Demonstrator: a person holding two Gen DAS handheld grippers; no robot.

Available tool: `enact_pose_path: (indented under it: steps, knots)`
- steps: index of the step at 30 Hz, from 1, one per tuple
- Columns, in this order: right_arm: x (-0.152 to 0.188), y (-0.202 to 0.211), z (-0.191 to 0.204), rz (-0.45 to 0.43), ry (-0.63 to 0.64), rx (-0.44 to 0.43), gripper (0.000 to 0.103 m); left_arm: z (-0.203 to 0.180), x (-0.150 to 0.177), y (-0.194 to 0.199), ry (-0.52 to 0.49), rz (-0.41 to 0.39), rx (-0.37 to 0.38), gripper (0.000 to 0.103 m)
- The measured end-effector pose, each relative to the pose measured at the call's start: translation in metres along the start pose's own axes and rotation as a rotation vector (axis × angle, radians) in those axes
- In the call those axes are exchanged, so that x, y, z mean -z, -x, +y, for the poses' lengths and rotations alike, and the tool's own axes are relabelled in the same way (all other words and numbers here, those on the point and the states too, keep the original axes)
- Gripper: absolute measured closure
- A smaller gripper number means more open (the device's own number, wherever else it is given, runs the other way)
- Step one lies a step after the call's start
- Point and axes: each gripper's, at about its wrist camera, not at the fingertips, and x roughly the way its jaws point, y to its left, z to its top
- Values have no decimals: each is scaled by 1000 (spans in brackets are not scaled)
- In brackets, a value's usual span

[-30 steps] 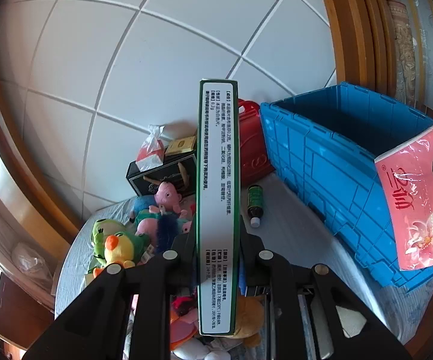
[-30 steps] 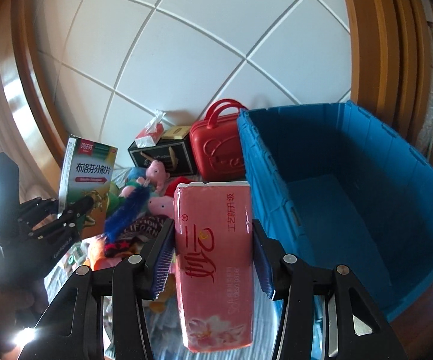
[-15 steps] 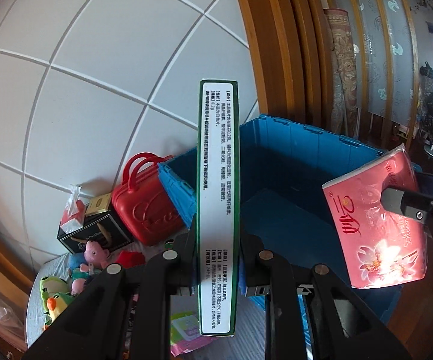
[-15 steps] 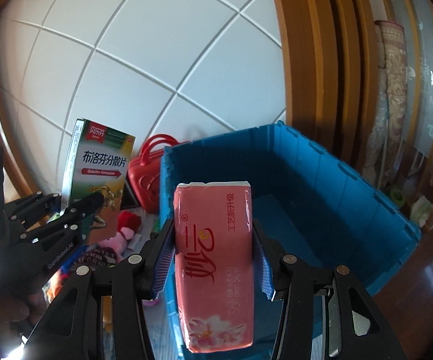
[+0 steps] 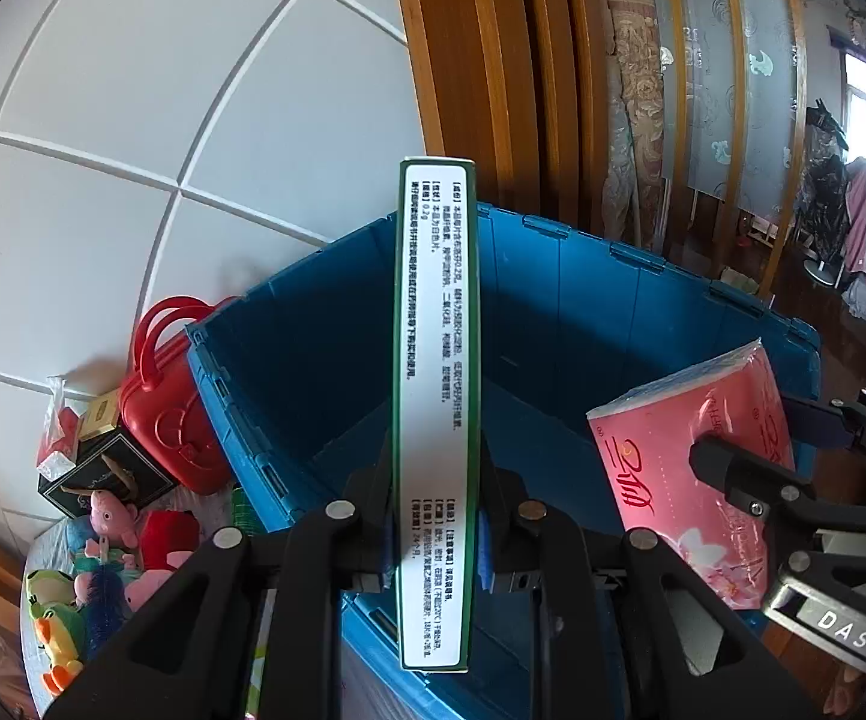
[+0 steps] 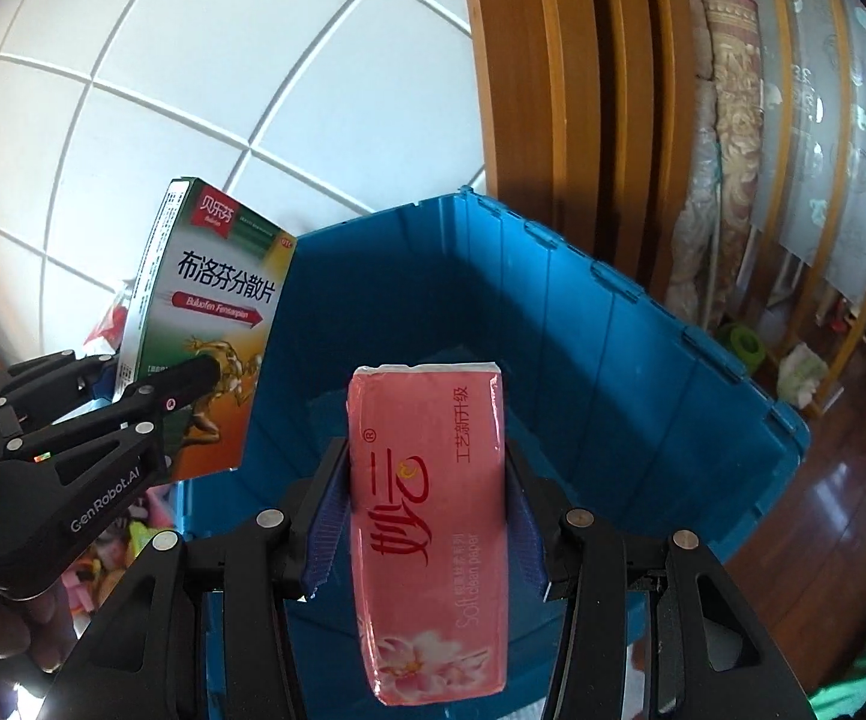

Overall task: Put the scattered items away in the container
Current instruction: 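Carry the green box in the left tool while the right tool carries the tissue pack to the blue bin, then open the left tool over the blue bin while the right tool releases the tissue pack, then move both tools back from the bin to the heap on the table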

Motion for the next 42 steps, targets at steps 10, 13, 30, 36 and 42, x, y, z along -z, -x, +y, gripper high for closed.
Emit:
enact_pose_path:
  steps: [10,13,30,36,42]
  knots:
    - [-12,-23,-14,20,1,43,43,-12,-11,-23,-5,37,72,73]
    - [-15,-24,-23,-5,-19,73,20,-5,-10,-28,45,51,81,40]
    - [1,-13,-5,16,4,20,12,15,30,-20,51,88,11,27]
    - [12,1,21,13,18,11,10,37,52,-1,77,87,3,27]
    - [23,18,55,4,34,9,8,62,76,24,102,82,-3,27]
